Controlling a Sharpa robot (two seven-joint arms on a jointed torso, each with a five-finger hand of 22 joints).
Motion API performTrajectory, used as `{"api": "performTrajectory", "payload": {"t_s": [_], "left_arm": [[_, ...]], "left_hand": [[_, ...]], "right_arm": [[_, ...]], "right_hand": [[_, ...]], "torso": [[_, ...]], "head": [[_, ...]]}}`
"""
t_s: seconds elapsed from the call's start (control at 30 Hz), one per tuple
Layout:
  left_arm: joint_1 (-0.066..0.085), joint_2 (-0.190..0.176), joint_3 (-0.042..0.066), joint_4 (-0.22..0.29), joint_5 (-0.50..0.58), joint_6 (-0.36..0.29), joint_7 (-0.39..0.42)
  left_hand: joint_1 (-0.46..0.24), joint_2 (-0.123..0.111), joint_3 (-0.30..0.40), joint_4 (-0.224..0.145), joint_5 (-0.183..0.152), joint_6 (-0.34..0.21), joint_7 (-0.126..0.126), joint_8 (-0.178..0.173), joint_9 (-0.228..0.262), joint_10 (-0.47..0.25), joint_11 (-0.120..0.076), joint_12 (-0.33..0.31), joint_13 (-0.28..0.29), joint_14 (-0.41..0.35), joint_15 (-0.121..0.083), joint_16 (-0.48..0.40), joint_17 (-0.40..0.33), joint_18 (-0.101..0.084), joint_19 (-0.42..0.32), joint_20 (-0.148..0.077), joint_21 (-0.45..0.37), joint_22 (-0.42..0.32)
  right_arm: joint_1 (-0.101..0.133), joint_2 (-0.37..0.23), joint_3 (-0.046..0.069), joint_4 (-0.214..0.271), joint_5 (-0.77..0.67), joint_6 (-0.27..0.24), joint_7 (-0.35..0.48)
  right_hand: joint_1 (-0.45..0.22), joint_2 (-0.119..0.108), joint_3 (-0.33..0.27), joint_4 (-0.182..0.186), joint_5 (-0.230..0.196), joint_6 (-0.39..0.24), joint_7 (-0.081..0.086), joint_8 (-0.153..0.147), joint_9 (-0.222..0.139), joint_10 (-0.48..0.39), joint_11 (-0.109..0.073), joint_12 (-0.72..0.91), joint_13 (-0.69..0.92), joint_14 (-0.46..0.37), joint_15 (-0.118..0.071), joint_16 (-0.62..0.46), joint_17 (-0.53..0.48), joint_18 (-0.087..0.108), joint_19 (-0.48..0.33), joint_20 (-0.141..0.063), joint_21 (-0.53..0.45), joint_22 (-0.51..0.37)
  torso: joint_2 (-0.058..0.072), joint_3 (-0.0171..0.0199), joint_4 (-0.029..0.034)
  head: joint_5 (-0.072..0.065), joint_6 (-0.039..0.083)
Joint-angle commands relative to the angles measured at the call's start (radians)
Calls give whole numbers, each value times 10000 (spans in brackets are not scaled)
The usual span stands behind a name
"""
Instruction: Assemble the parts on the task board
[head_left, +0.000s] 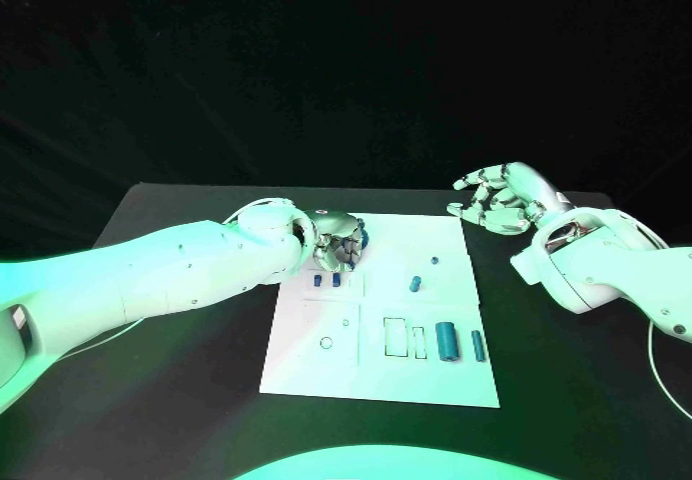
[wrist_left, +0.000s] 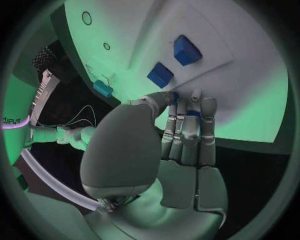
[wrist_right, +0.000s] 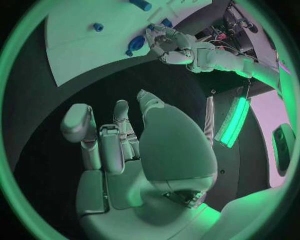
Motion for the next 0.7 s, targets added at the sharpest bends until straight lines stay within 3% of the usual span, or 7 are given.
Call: {"api": "performTrajectory", "payload": {"t_s": [0.03, 0.4, 0.57, 0.7], "left_arm": [[-42, 16, -28, -8, 147, 16, 145], [-70, -111, -12, 71, 273, -449, 248], [-86, -304, 71, 289, 432, -622, 270], [-90, -521, 205, 529, 596, -726, 273]], "left_hand": [[-92, 155, -4, -101, -83, 204, -37, -26, 127, 218, -41, -201, -42, 177, -38, 76, 137, -94, 164, -29, 132, 163], [-197, 194, 49, -336, -89, 415, -39, -319, 200, 690, -68, -824, -165, 435, -76, 136, 323, -160, 465, -77, 364, 460], [-207, 191, 63, -380, -84, 433, -31, -377, 211, 753, -66, -928, -178, 482, -77, 148, 373, -168, 505, -83, 393, 495], [-218, 179, 69, -412, -81, 446, -22, -420, 219, 797, -62, -1004, -185, 521, -75, 159, 421, -175, 544, -88, 423, 531]], "right_arm": [[-3, 8, 1, 3, -98, 18, -23], [-4, 14, 1, -12, -106, 34, -49], [-4, 10, 1, -21, -107, 37, -48], [-4, 5, 1, -29, -108, 42, -50]], "right_hand": [[-11, -65, 67, -14, 67, 25, 18, 43, 16, -7, -62, -67, -15, 440, -51, -44, 345, 164, -15, -42, -50, -10], [-8, -60, 81, -18, 70, 31, 15, 49, 18, 1, -65, -71, -25, 442, -53, -46, 344, 166, -16, -44, -65, -18], [-8, -60, 81, -18, 70, 31, 15, 49, 18, 1, -65, -71, -25, 442, -53, -46, 344, 166, -16, -44, -65, -18], [-8, -60, 81, -18, 70, 31, 15, 49, 18, 1, -65, -71, -25, 442, -53, -46, 344, 166, -16, -44, -65, -18]], "torso": [[-4, 1, -2], [1, -11, 1], [1, -13, 4], [-8, -9, 12]], "head": [[10, 2], [15, 56], [5, 80], [2, 88]]}}
